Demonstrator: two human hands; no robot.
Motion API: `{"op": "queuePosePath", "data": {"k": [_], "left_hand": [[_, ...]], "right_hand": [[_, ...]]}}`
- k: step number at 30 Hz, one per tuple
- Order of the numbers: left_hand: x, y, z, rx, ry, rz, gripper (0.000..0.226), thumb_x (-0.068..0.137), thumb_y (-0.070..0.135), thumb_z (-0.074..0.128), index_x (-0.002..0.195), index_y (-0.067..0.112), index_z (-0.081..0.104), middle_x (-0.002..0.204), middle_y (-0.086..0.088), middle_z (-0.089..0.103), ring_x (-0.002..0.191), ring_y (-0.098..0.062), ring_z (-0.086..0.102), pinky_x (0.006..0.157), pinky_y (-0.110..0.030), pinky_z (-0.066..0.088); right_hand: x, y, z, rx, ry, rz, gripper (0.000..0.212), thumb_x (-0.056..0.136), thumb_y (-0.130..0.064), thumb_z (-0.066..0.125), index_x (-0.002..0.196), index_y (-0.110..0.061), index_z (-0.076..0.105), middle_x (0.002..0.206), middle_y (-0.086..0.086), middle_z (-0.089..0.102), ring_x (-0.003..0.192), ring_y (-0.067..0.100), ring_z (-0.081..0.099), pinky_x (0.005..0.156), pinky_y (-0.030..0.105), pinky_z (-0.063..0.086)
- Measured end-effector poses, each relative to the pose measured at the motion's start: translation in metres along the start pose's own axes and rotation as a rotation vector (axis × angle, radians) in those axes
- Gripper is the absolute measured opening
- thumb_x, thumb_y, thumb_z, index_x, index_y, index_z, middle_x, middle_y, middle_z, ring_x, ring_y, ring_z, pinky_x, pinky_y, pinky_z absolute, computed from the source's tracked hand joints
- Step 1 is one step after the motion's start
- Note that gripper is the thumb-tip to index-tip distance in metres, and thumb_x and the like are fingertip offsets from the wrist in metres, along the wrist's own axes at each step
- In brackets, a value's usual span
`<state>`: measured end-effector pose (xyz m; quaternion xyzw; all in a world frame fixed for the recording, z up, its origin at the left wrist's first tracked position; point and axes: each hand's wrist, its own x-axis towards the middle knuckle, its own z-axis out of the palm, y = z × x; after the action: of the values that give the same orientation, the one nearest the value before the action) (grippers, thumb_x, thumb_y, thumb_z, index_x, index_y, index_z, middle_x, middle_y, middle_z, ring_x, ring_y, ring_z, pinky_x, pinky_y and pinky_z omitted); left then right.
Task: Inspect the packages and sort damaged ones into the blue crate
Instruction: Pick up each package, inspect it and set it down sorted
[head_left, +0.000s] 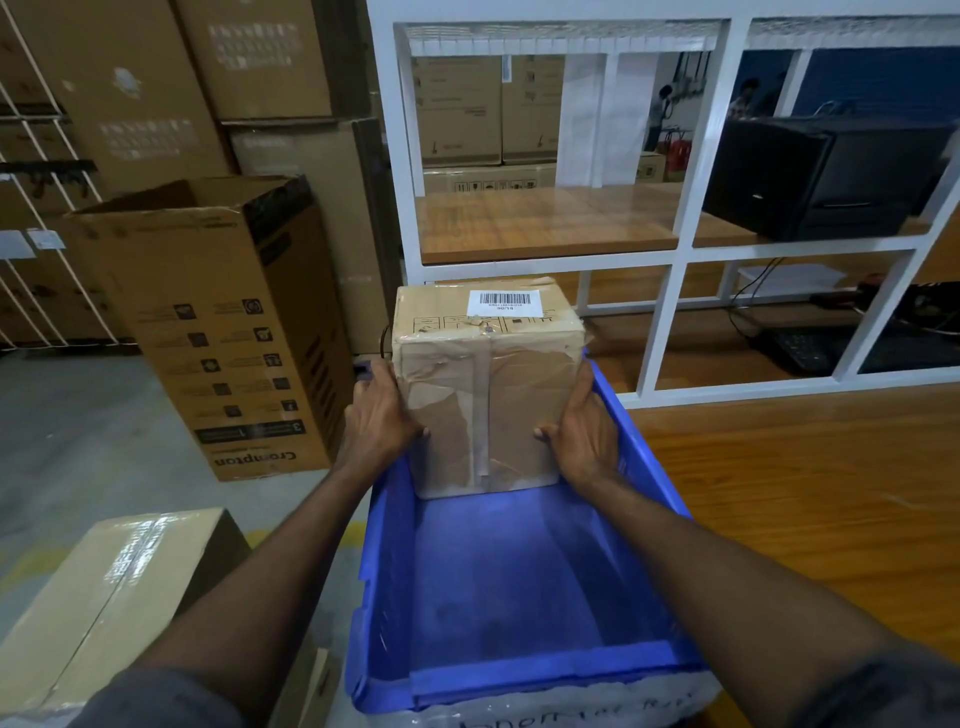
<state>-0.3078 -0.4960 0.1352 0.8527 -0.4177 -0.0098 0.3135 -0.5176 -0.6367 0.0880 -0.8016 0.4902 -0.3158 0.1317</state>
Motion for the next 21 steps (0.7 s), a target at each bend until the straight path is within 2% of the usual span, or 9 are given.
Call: {"op": "queuePosePath", "data": {"k": [6, 8, 10, 11, 14, 16, 21], "left_hand": [[0.012, -0.003, 0.0, -0.045, -0.062, -0.034, 0.095, 0.069, 0.017, 0.094, 0.14, 0.013, 0.03, 0.138, -0.013, 0.048, 0.132, -0.036, 0.044, 0.098, -0.05, 0.05], [0.013, -0.003, -0.001, -0.041, -0.063, -0.02, 0.097, 0.067, 0.017, 0.095, 0.141, 0.011, 0.033, 0.137, -0.012, 0.046, 0.129, -0.034, 0.045, 0.101, -0.05, 0.05], [0.013, -0.002, -0.002, -0.033, -0.057, 0.006, 0.098, 0.064, 0.016, 0.096, 0.141, 0.01, 0.035, 0.137, -0.011, 0.043, 0.127, -0.032, 0.045, 0.104, -0.048, 0.049], [0.013, -0.001, -0.002, -0.045, -0.066, 0.011, 0.098, 0.065, 0.015, 0.096, 0.142, 0.009, 0.035, 0.138, -0.012, 0.041, 0.127, -0.03, 0.045, 0.105, -0.047, 0.049], [0.013, 0.0, -0.003, -0.105, -0.116, -0.016, 0.093, 0.072, 0.011, 0.092, 0.144, 0.009, 0.033, 0.142, -0.013, 0.038, 0.13, -0.03, 0.045, 0.105, -0.044, 0.049], [0.013, 0.0, -0.003, -0.155, -0.137, -0.055, 0.092, 0.074, 0.009, 0.09, 0.144, 0.009, 0.031, 0.143, -0.014, 0.041, 0.132, -0.031, 0.046, 0.106, -0.045, 0.049], [0.013, -0.002, -0.006, -0.343, -0.184, -0.094, 0.102, 0.077, -0.003, 0.083, 0.155, 0.015, 0.02, 0.149, -0.014, 0.047, 0.141, -0.035, 0.044, 0.109, -0.051, 0.046]], "right_hand": [[0.005, 0.001, 0.01, 0.077, 0.059, -0.009, 0.107, 0.085, -0.025, 0.086, 0.156, -0.022, 0.006, 0.12, 0.016, 0.059, 0.092, 0.019, 0.059, 0.073, 0.032, 0.056], [0.003, 0.004, 0.014, 0.06, 0.026, 0.016, 0.111, 0.083, -0.031, 0.087, 0.157, -0.022, 0.005, 0.116, 0.013, 0.056, 0.099, 0.026, 0.062, 0.078, 0.036, 0.056], [-0.002, 0.006, 0.016, 0.052, -0.042, 0.103, 0.102, 0.09, -0.037, 0.08, 0.159, -0.018, 0.007, 0.106, 0.002, 0.051, 0.107, 0.025, 0.062, 0.079, 0.029, 0.047], [-0.005, 0.006, 0.017, 0.026, -0.053, 0.119, 0.1, 0.091, -0.038, 0.079, 0.159, -0.016, 0.01, 0.108, 0.002, 0.051, 0.11, 0.025, 0.061, 0.081, 0.029, 0.046], [-0.009, 0.004, 0.022, -0.071, -0.065, 0.095, 0.103, 0.085, -0.035, 0.085, 0.155, -0.012, 0.013, 0.13, 0.013, 0.051, 0.115, 0.027, 0.056, 0.091, 0.035, 0.05], [-0.009, 0.002, 0.022, -0.064, -0.085, 0.108, 0.099, 0.086, -0.032, 0.085, 0.154, -0.011, 0.016, 0.133, 0.013, 0.049, 0.117, 0.026, 0.055, 0.089, 0.033, 0.046], [-0.005, 0.009, 0.022, 0.054, -0.14, 0.103, 0.095, 0.086, -0.029, 0.082, 0.155, -0.012, 0.019, 0.137, 0.019, 0.051, 0.121, 0.036, 0.054, 0.098, 0.046, 0.05]]}}
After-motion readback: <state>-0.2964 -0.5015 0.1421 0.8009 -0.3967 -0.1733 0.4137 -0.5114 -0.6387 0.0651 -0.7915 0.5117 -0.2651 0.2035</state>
